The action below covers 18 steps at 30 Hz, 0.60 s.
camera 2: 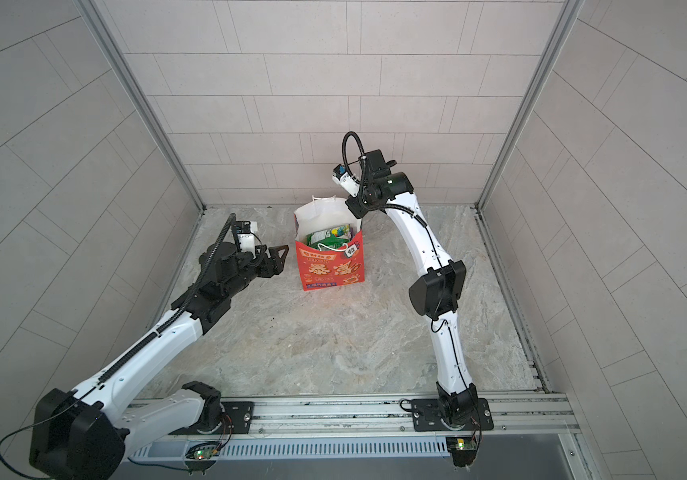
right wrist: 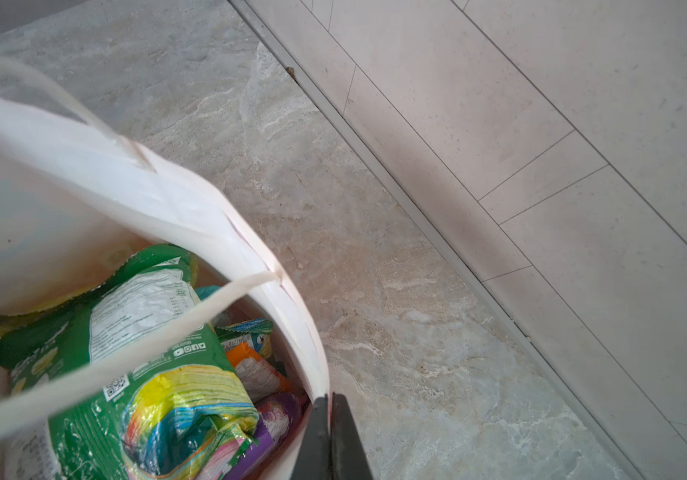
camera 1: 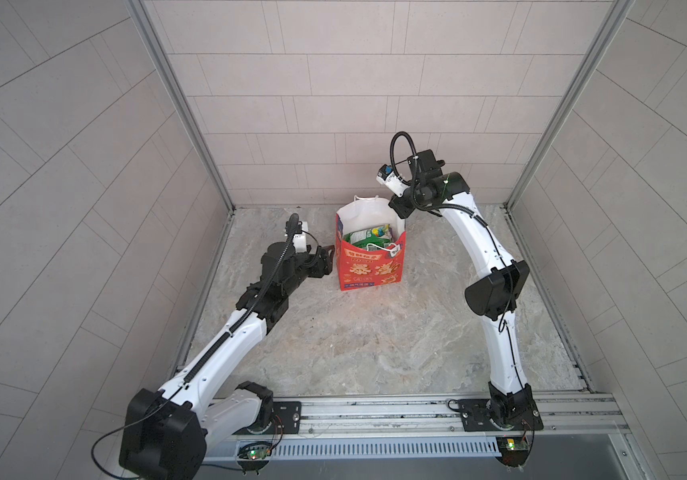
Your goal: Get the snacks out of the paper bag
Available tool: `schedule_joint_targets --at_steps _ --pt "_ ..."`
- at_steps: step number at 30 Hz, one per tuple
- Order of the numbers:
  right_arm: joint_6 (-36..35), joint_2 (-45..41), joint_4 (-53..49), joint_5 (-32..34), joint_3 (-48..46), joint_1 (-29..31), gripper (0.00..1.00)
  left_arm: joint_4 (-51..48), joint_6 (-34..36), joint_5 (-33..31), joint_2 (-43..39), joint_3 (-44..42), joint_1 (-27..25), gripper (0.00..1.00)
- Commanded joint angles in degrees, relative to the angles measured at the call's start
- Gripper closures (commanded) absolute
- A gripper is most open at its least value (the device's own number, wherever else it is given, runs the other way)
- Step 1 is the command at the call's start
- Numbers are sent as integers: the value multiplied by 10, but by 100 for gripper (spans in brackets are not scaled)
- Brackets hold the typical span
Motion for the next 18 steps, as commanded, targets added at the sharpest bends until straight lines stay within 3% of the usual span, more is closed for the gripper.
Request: schedule_joint_targets --at_steps 1,10,18 --pt "55 -1 66 15 23 -18 100 -2 14 -15 1 29 -2 19" --pt "91 25 90 15 85 -43 100 16 18 -25 35 74 -2 23" --pt "99 -15 104 -21 75 -37 100 10 34 -14 40 99 -2 28"
